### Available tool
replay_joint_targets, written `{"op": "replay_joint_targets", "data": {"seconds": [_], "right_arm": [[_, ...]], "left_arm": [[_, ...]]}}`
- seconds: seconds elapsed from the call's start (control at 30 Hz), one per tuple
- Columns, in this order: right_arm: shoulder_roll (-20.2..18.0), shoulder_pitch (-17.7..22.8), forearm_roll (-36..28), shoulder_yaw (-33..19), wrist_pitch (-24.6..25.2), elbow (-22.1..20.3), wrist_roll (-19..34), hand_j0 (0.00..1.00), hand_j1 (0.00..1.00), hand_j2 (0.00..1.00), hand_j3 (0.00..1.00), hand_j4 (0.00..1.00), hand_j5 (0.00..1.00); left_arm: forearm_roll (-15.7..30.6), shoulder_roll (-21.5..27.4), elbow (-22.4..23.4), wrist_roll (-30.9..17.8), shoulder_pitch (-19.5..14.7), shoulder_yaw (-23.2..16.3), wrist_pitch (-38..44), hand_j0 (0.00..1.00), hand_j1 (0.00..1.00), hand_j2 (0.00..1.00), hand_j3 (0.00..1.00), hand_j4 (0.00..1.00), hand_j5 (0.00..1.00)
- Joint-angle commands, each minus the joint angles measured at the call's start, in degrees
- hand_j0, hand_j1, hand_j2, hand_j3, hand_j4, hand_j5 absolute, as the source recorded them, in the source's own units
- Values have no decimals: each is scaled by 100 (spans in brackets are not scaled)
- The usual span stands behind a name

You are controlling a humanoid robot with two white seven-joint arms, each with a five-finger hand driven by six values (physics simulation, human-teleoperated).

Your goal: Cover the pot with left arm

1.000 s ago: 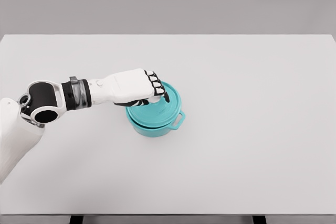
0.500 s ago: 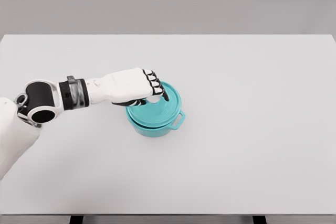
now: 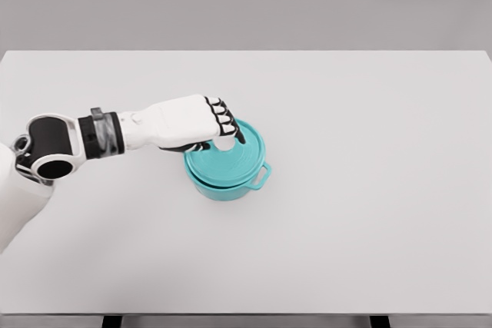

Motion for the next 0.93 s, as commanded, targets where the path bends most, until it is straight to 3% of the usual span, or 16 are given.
{"op": "replay_joint_targets", "data": {"seconds": [0.0, 0.2, 0.33, 0.4, 0.43, 0.47, 0.53, 0.6, 0.67, 0.9], "right_arm": [[0, 0, 0, 0, 0, -7, 1, 100, 100, 100, 100, 100, 100], [0, 0, 0, 0, 0, 2, 1, 100, 100, 100, 100, 100, 100], [0, 0, 0, 0, 0, 2, 1, 100, 100, 100, 100, 100, 100], [0, 0, 0, 0, 0, -7, 1, 100, 100, 100, 100, 100, 100], [0, 0, 0, 0, 0, 2, 1, 100, 100, 100, 100, 100, 100], [0, 0, 0, 0, 0, 2, 1, 100, 100, 100, 100, 100, 100], [0, 0, 0, 0, 0, 2, 1, 100, 100, 100, 100, 100, 100], [0, 0, 0, 0, 0, -7, 1, 100, 100, 100, 100, 100, 100], [0, 0, 0, 0, 0, 2, 1, 100, 100, 100, 100, 100, 100], [0, 0, 0, 0, 0, 2, 1, 100, 100, 100, 100, 100, 100]], "left_arm": [[32, 92, -30, 3, 0, 24, 15, 72, 72, 72, 72, 72, 72], [41, 285, -381, 3, 18, 182, 15, 75, 75, 75, 75, 75, 75], [322, 804, -522, 3, 26, 375, 15, 81, 81, 81, 81, 81, 81], [638, 1445, -601, 3, 53, 621, 15, 90, 90, 90, 90, 90, 90], [753, 1683, -592, 3, 53, 788, 15, 100, 100, 100, 100, 100, 100], [832, 1797, -566, 3, 79, 981, 15, 100, 100, 100, 100, 100, 100], [1210, 2236, -531, -6, 536, 1579, 15, 100, 100, 100, 100, 100, 100], [1210, 2289, -426, -15, 896, 1974, 15, 100, 100, 100, 100, 100, 100], [1210, 2298, -267, -23, 967, 2247, 15, 100, 100, 100, 100, 100, 100], [1140, 2289, -214, -32, 1072, 2239, 15, 100, 100, 100, 100, 100, 100]]}}
